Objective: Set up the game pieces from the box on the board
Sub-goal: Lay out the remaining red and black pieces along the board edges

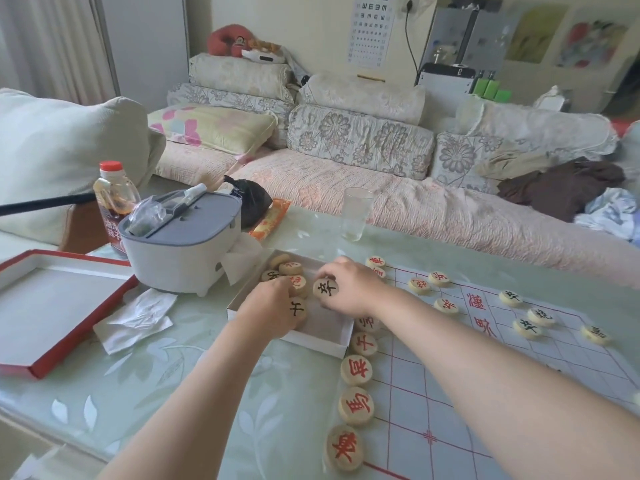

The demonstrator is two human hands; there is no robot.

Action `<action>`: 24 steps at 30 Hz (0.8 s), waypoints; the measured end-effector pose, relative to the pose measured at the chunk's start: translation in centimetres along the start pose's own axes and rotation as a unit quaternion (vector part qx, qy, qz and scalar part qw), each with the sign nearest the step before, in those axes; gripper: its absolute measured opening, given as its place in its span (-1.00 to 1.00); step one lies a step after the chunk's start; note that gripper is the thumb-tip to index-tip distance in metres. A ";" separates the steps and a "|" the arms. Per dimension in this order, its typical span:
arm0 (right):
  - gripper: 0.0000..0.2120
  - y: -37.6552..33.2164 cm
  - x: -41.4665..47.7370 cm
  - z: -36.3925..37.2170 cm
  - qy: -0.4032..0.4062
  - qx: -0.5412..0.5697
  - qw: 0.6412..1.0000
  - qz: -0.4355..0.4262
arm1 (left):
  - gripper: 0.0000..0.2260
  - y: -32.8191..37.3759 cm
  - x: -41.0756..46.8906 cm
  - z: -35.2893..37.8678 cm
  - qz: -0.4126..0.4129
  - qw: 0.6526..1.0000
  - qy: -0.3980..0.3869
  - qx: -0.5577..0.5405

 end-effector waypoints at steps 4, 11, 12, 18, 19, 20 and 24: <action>-0.51 1.2 -2.8 -2.4 0.036 0.062 0.997 0.005 | -0.65 0.5 -0.2 0.7 -0.004 0.999 -0.022 -0.026; -0.48 6.3 -10.4 -5.1 0.061 0.088 0.994 0.037 | -0.77 7.2 -1.4 -0.8 0.023 0.981 0.041 -0.187; -0.50 7.3 -11.6 -5.2 0.061 0.090 0.993 0.046 | -0.77 9.1 -1.9 -0.3 0.044 0.979 0.018 -0.201; -0.54 13.5 -18.5 -5.7 0.075 0.093 0.986 0.119 | -0.83 18.5 -4.9 4.0 0.115 0.963 -0.058 -0.235; -0.53 14.4 -19.5 -5.8 0.073 0.093 0.984 0.130 | -0.83 19.5 -5.3 4.6 0.122 0.964 -0.069 -0.228; -0.53 15.2 -20.4 -6.0 0.074 0.093 0.983 0.140 | -0.82 20.5 -5.6 5.3 0.127 0.964 -0.083 -0.220; -0.50 18.8 -23.9 -7.4 0.103 0.107 0.973 0.178 | -0.79 24.3 -6.7 7.0 0.155 0.957 -0.123 -0.212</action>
Point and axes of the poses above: each hand's wrist, its own x-axis towards the middle knuckle, its own z-axis out of the palm, y = z × x, the point moved 8 cm from there along x, towards the middle knuckle
